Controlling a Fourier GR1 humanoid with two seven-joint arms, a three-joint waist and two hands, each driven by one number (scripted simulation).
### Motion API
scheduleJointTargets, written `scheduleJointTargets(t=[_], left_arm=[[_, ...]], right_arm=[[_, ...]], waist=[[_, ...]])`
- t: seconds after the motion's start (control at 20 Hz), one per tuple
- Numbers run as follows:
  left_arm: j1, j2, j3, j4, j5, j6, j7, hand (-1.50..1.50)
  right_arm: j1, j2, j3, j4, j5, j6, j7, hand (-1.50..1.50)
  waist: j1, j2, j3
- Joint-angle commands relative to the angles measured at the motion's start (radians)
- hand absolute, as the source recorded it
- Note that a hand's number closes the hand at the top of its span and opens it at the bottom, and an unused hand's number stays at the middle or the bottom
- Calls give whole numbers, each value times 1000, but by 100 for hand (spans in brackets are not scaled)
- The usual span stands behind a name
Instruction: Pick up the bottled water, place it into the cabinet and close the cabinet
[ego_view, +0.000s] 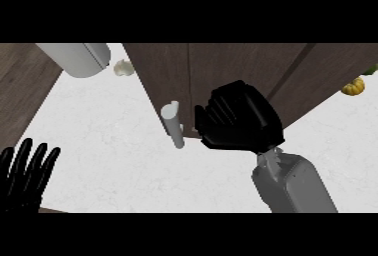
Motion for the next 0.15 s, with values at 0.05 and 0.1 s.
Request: scheduleJointTargets(t=[0.05, 0.1], left_arm=[[-1, -15, -9, 13, -7, -7, -2, -150], [10, -21, 1, 23, -7, -9, -17, -150]], right_arm=[[-285, 6, -73, 327, -72, -69, -62, 150], [-339, 6, -103, 371, -79, -42, -63, 150]], waist=[[-20, -5, 1], [-21, -6, 1]])
